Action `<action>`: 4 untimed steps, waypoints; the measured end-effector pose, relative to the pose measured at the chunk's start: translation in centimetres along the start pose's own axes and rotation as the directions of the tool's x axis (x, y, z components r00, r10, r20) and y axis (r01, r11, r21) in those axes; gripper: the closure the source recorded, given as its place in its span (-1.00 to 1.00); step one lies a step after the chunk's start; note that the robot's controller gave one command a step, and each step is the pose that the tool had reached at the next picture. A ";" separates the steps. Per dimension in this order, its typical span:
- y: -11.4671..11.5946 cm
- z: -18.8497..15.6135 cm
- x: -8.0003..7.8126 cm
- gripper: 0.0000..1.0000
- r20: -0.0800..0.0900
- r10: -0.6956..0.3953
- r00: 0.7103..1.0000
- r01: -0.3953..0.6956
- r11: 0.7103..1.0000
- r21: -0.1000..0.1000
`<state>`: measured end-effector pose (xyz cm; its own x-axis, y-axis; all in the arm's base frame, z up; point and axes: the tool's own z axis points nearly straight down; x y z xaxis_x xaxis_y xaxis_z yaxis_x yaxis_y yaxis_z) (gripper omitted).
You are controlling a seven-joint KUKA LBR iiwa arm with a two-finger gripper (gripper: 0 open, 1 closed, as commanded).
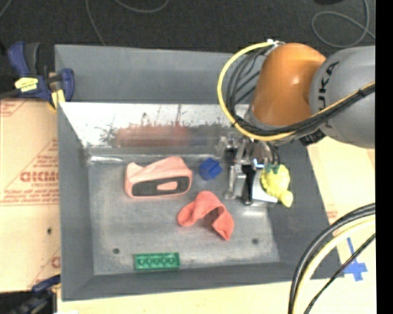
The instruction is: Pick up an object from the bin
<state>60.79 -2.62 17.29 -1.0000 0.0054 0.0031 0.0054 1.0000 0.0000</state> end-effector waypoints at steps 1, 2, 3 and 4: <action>0.0 -0.5 -0.1 -1.00 0.007 0.000 1.000 0.000 1.000 0.000; 2.0 4.3 3.8 -1.00 0.009 -0.074 0.997 0.074 0.997 0.002; 4.7 8.9 8.1 1.00 0.010 -0.078 0.997 0.078 0.997 0.001; 4.7 8.9 8.1 1.00 0.010 -0.079 0.997 0.079 0.997 0.001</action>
Offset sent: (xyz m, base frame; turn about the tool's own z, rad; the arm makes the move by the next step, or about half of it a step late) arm -0.0780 0.0444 -0.0914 -0.1488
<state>52.71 2.10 8.45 -0.9973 -0.0733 -0.0065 -0.0732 0.9973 -0.0005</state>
